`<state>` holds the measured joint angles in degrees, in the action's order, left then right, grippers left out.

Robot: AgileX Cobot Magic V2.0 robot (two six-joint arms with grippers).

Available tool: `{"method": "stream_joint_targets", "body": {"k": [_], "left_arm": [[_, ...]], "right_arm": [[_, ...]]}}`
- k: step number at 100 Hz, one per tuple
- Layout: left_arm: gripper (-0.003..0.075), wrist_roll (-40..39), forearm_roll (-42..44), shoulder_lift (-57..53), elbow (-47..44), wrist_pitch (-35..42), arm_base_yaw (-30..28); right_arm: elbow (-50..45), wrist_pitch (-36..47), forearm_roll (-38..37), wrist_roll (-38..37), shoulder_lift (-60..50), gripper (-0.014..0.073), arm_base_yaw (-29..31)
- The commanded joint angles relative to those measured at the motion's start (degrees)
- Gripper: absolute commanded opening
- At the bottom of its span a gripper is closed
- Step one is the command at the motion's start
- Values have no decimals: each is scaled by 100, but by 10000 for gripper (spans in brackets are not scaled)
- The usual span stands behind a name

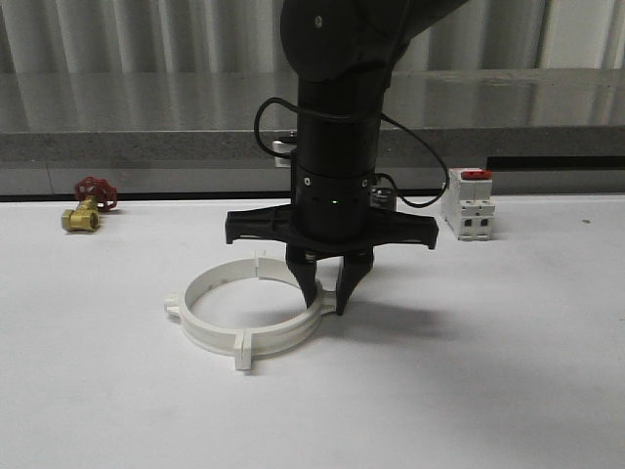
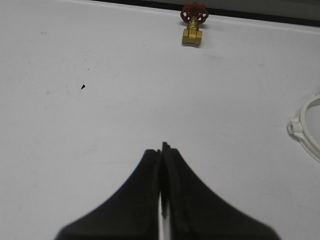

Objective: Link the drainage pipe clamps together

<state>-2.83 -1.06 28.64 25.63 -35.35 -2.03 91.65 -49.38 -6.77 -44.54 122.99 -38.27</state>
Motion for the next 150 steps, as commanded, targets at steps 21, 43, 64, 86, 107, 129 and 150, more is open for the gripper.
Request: {"method": "stream_joint_targets", "body": {"k": [21,43,64,86,107,129,150], "left_arm": [[-21,6,-33,19,150,404,1],[-21,6,-33,19,150,404,1],[-21,6,-33,19,150,404,1],[-21,6,-33,19,150,404,1],[-21,6,-33,19,150,404,1],[-21,6,-33,19,150,404,1],[-21,6,-33,19,150,404,1]], "right_arm": [[157,109,-9,5,-304,521,-6],[158,56,-9,5,-358,573,-6],[163,-144,-241,87,-759,573,-6],[152,-169,-288,851,-1575,573,185],[133,-399,-293,1962,-2399,570,828],[-516,-463,-206,2826,-3391,468,1870],[-2001,-77,-11,3191,-4908,434,2825]]}}
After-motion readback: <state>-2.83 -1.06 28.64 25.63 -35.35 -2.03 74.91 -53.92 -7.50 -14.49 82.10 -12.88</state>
